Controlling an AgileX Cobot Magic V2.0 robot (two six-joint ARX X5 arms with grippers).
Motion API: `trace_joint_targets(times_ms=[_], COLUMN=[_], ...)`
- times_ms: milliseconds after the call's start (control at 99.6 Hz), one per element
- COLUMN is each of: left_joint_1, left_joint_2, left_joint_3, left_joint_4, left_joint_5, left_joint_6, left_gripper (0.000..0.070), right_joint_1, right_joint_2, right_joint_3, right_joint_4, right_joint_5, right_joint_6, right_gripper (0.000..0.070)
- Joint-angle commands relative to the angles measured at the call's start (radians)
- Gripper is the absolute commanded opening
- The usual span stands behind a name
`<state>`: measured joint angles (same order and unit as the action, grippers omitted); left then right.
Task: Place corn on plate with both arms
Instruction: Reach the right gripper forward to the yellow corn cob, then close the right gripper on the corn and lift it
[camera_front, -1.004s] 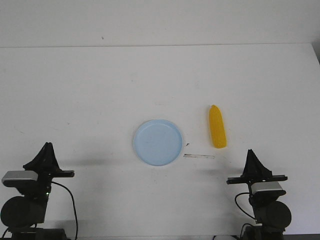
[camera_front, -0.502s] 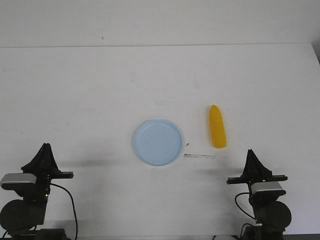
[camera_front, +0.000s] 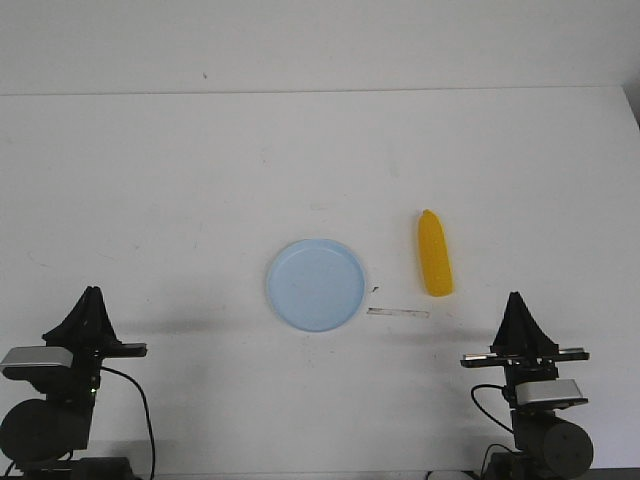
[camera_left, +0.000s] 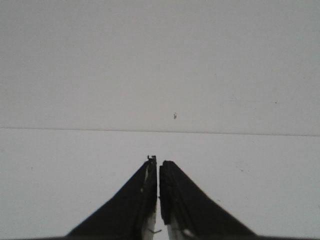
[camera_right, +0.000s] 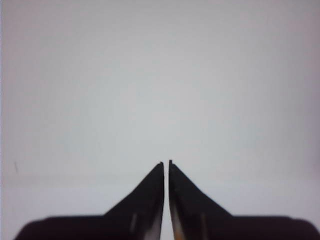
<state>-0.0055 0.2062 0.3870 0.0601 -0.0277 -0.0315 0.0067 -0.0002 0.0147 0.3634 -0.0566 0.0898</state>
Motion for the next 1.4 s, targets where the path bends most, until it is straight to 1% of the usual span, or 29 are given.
trace_joint_targets(times_ms=[0,80,161,261,301,432,613,753,874,924,1064,1125,1215,1265,1305,1336,1386], left_joint_1=[0.002,0.002,0.002,0.002,0.002,0.002,0.002,0.002,0.002,0.002,0.002,0.002,0.002,0.002,0.002,0.002,0.002], left_joint_2=[-0.003,-0.003,-0.003,-0.003,-0.003,-0.003,-0.003,-0.003,-0.003,-0.003,-0.003,-0.003,-0.003,-0.003,-0.003,-0.003,-0.003], left_joint_3=[0.008,0.008,0.008,0.008,0.008,0.008,0.008,0.008,0.008,0.008,0.008,0.008,0.008,0.008,0.008,0.008,0.008], left_joint_4=[0.015,0.015,0.015,0.015,0.015,0.015,0.015,0.015,0.015,0.015,0.015,0.015,0.015,0.015,0.015,0.015,0.015], left_joint_5=[-0.003,-0.003,-0.003,-0.003,-0.003,-0.003,-0.003,-0.003,-0.003,-0.003,-0.003,-0.003,-0.003,-0.003,-0.003,-0.003,-0.003], left_joint_6=[0.013,0.013,0.013,0.013,0.013,0.013,0.013,0.013,0.013,0.013,0.013,0.013,0.013,0.013,0.013,0.013,0.013], left_gripper=[0.0001,0.0001,0.0001,0.0001,0.0001,0.0001,0.0001,0.0001,0.0001,0.0001,0.0001,0.0001,0.0001,0.0001,0.0001,0.0001,0.0001], right_joint_1=[0.002,0.002,0.002,0.002,0.002,0.002,0.002,0.002,0.002,0.002,0.002,0.003,0.02,0.033,0.041,0.045,0.052], right_joint_2=[0.002,0.013,0.052,0.13,0.17,0.327,0.578,0.758,0.869,0.899,0.986,1.025,1.078,1.109,1.133,1.149,1.181], right_joint_3=[0.024,0.091,0.169,0.254,0.282,0.354,0.45,0.531,0.594,0.62,0.719,0.773,0.863,0.912,0.946,0.97,1.009], right_joint_4=[0.006,-0.134,-0.269,-0.35,-0.36,-0.369,-0.389,-0.394,-0.395,-0.396,-0.395,-0.396,-0.462,-0.501,-0.521,-0.541,-0.584], right_joint_5=[-0.003,-0.006,-0.031,-0.031,-0.039,-0.1,-0.214,-0.248,-0.303,-0.334,-0.465,-0.499,-0.546,-0.544,-0.524,-0.5,-0.437], right_joint_6=[0.05,0.04,0.036,0.035,0.037,0.041,0.067,0.079,0.079,0.08,0.078,0.089,0.125,0.122,0.119,0.118,0.116], right_gripper=[0.0015,0.0015,0.0015,0.0015,0.0015,0.0015,0.0015,0.0015,0.0015,0.0015,0.0015,0.0015,0.0015,0.0015,0.0015,0.0013,0.0008])
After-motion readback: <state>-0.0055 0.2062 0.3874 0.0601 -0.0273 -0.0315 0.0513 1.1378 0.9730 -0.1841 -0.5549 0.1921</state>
